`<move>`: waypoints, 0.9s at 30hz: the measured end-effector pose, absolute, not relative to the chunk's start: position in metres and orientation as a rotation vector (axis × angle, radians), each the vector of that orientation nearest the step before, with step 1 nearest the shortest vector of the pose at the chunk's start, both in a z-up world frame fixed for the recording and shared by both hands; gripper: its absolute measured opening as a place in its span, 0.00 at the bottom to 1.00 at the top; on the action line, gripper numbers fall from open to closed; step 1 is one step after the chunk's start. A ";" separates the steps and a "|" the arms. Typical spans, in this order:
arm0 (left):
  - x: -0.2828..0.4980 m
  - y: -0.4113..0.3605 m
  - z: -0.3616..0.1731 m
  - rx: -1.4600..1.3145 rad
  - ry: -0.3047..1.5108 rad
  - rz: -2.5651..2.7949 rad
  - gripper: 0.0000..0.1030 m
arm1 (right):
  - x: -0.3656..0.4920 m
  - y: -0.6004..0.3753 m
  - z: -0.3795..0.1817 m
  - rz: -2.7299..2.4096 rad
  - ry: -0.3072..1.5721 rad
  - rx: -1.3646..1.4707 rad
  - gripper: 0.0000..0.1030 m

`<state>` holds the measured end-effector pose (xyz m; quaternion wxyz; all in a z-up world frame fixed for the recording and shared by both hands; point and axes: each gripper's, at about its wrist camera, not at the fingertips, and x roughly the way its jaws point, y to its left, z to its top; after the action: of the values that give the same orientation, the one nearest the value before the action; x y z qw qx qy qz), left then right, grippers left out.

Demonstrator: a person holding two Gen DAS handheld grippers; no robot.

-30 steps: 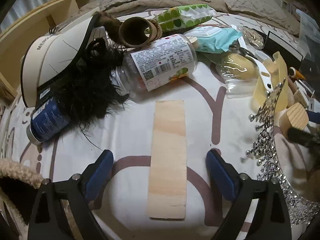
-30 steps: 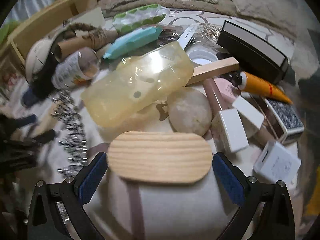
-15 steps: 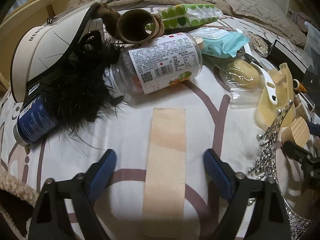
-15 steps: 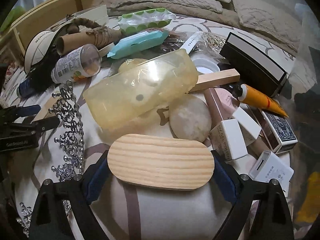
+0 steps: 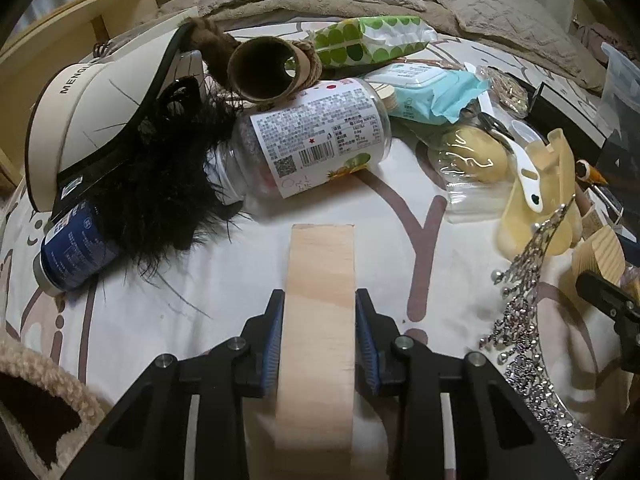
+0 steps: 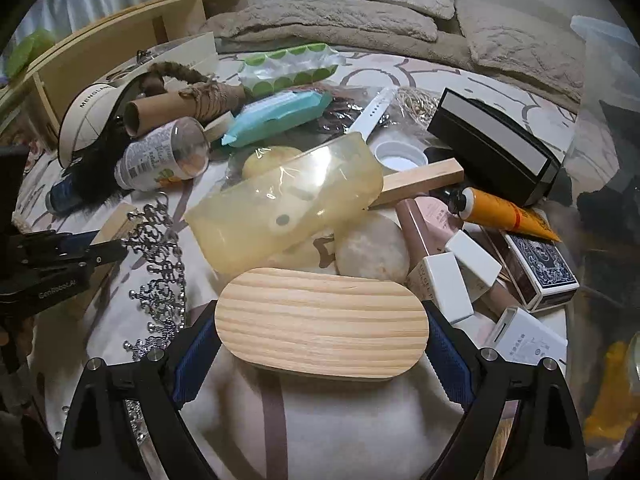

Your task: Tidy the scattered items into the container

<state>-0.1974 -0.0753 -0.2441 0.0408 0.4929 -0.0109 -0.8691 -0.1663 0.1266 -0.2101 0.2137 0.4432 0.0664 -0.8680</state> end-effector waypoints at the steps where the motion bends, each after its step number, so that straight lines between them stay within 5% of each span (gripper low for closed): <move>1: -0.195 -0.076 -0.242 1.502 -0.021 -2.664 0.32 | -0.165 0.127 -0.209 -2.411 0.186 1.225 0.91; 27: -0.132 -0.032 -0.165 1.240 -0.032 -2.835 0.32 | -0.128 0.142 -0.153 -2.468 0.144 1.030 0.91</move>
<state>-0.1321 -0.0316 -0.1646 0.0235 0.4007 -0.0102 -0.9159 -0.1281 0.1416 -0.1526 0.2294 0.3743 0.0524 -0.8969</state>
